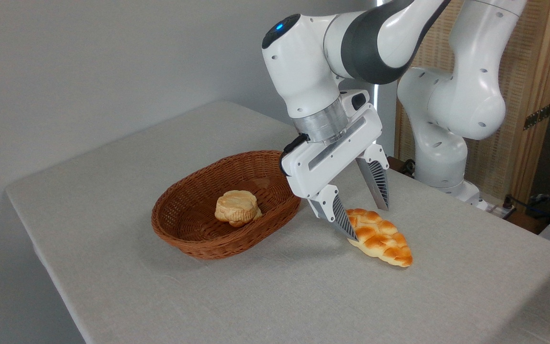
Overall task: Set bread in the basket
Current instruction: 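Lower the gripper onto the braided roll and close on it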
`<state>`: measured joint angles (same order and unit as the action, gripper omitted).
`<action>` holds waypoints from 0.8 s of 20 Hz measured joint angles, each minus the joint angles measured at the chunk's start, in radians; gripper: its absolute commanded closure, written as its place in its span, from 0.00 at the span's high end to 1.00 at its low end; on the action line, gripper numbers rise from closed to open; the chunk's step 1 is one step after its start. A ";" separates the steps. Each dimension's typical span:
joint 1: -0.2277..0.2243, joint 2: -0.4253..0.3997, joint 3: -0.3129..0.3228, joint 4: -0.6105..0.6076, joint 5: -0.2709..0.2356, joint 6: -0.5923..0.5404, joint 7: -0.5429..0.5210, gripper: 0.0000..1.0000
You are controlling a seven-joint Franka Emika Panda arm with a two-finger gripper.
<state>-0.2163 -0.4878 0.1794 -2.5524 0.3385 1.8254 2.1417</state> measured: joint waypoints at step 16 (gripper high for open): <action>-0.036 0.000 0.053 -0.035 0.028 0.041 0.000 0.61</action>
<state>-0.2519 -0.4876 0.2320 -2.5876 0.3660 1.8667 2.1421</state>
